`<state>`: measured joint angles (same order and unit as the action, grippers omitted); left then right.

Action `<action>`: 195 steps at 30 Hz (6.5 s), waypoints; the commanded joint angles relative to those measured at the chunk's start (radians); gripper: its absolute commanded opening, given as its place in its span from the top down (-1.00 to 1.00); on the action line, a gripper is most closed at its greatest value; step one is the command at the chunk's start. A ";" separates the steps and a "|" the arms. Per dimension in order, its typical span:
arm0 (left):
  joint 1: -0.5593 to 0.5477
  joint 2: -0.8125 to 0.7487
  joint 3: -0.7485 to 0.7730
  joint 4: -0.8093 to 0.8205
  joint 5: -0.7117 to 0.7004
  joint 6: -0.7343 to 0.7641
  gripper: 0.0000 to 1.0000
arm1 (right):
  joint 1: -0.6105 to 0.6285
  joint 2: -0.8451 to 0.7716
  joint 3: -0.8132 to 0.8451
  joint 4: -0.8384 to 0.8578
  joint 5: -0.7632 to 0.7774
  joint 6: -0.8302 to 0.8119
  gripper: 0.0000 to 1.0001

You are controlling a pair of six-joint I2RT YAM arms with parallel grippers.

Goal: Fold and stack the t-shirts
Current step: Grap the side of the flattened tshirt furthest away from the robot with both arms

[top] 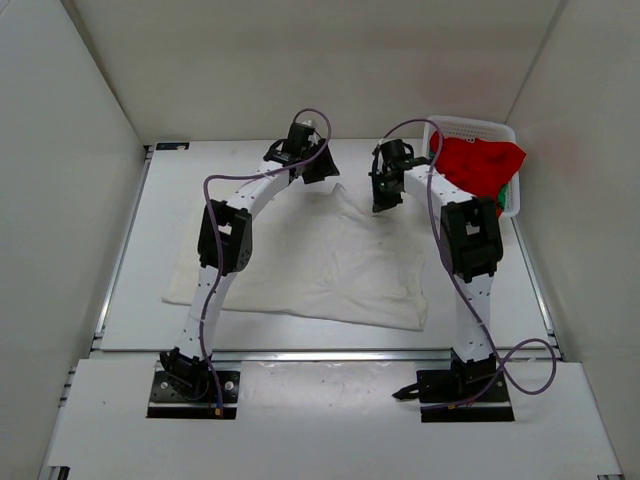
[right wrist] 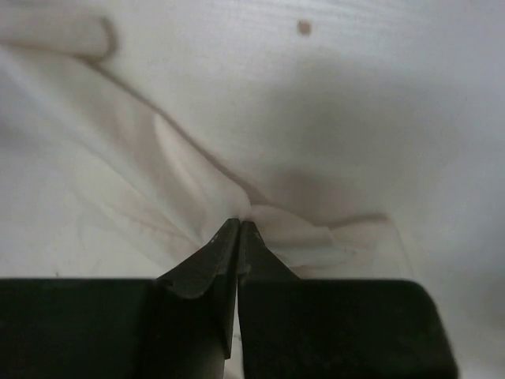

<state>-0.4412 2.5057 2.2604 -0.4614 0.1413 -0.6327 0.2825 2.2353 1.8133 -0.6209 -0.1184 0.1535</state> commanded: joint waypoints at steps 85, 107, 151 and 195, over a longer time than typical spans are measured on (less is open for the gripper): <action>0.177 -1.068 -1.513 0.523 0.176 -0.102 -0.10 | 0.363 -0.861 -1.016 0.405 -0.119 0.201 0.13; 0.256 -1.121 -1.516 0.526 0.145 -0.148 -0.09 | 0.402 -0.933 -1.181 0.455 -0.132 0.487 0.48; 0.257 -1.076 -1.460 0.484 0.054 -0.124 -0.05 | 0.339 -0.726 -1.103 0.566 -0.193 0.561 1.00; 0.483 -0.079 -0.153 -0.115 -0.419 0.099 -0.04 | -0.154 -0.149 -0.190 0.381 -0.222 0.278 1.00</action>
<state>0.0437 2.4340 2.0789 -0.5373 -0.2726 -0.5636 0.1375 2.0922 1.6176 -0.2790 -0.3157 0.4366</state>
